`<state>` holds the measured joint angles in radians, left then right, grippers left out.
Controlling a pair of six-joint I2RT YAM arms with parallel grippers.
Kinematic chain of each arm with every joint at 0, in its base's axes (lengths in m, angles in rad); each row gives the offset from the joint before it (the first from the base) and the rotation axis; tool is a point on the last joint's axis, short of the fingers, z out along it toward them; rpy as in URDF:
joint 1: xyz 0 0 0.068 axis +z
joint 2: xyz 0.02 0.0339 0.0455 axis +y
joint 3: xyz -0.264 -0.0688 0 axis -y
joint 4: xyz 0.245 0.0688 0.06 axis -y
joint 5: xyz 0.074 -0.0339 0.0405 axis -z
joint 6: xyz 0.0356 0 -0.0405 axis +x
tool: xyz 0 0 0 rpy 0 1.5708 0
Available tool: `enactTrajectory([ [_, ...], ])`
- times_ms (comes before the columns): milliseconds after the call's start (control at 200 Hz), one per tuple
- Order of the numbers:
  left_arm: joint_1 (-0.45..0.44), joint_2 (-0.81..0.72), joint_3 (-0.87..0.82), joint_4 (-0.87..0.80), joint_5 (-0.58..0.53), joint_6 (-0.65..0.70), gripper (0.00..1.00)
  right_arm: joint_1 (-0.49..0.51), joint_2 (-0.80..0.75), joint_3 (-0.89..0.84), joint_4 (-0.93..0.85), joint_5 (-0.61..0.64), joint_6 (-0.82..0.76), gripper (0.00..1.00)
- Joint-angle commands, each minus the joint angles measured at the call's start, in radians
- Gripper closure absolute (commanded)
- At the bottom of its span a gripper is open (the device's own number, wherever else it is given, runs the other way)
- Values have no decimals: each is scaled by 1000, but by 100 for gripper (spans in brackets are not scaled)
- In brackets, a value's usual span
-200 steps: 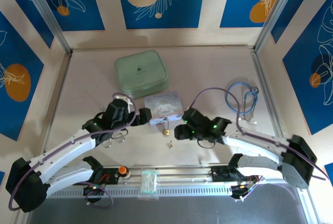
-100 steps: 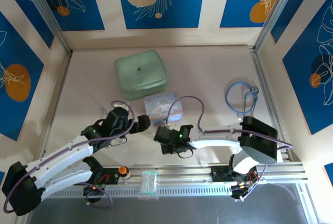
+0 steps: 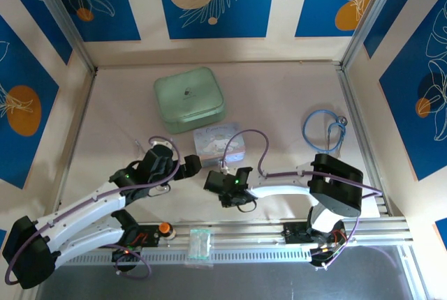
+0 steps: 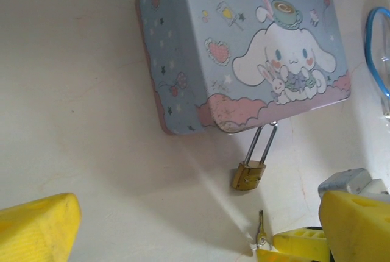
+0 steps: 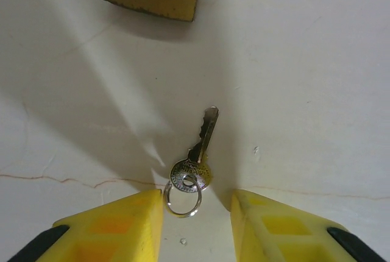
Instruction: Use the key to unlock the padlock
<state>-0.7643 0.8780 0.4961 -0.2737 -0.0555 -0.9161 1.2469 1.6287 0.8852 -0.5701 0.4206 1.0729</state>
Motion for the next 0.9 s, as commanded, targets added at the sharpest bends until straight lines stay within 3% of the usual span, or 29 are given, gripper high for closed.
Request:
enactTrajectory([
  [0,-9,-17,-23,13,-15,-21,1,-6,33,33,18,16,-11,66],
  [130,-8,-23,-29,13,-18,-23,1,-14,48,46,13,17,-18,68],
  [205,-9,-28,-31,14,-19,-22,1,-21,52,44,28,5,-34,83],
  [460,-9,-43,-42,17,-23,-31,1,-44,73,60,36,-4,-74,85],
  [505,-9,-43,-45,18,-22,-33,1,-52,69,55,38,-13,-82,96],
  [560,-9,-42,-48,27,-11,-35,2,-65,52,36,57,-35,-106,100],
  [735,-10,-36,-97,199,102,-78,7,-79,-21,-67,122,-96,-209,100],
  [890,-24,-6,-129,310,126,-188,14,-104,-88,-143,199,-166,-297,100],
])
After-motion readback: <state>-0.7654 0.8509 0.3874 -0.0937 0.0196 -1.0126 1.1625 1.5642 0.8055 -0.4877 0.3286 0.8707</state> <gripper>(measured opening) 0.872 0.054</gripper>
